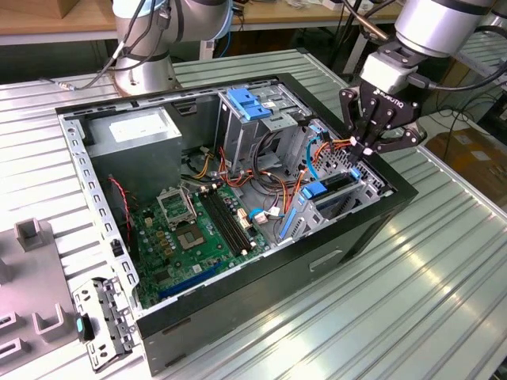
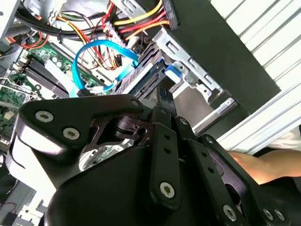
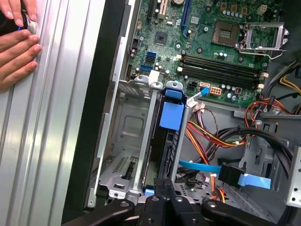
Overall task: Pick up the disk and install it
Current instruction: 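Insert the first disk wire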
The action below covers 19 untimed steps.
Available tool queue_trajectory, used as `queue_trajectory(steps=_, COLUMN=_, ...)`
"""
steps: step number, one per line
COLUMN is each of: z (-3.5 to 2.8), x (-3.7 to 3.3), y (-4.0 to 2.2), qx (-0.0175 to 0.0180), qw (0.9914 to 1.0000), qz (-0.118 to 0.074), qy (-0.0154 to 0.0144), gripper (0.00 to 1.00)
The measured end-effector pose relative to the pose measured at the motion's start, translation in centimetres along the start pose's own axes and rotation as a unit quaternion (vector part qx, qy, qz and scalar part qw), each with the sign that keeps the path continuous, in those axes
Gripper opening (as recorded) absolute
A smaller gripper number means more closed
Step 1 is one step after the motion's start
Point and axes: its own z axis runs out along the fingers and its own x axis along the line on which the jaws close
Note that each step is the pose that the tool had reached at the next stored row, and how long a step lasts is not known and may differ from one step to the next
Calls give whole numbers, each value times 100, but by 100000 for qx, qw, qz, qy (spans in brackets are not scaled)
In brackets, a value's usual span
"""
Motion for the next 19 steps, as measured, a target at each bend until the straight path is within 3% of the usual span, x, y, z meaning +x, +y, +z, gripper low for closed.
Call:
queue_trajectory(steps=4, z=-1, x=-14, y=-80, qx=20, qw=99995, qz=-958, qy=11, gripper=11)
queue_trajectory(steps=7, z=-1, x=-12, y=-94, qx=80, qw=99934, qz=-3634, qy=21, gripper=11)
queue_trajectory(steps=10, z=-13, x=-12, y=-94, qx=177, qw=99671, qz=-8097, qy=56, gripper=11)
queue_trajectory(steps=16, z=-35, x=-19, y=-97, qx=268, qw=99216, qz=-12495, qy=62, gripper=11)
queue_trajectory(steps=19, z=-35, x=-27, y=-115, qx=285, qw=99127, qz=-13184, qy=70, gripper=11)
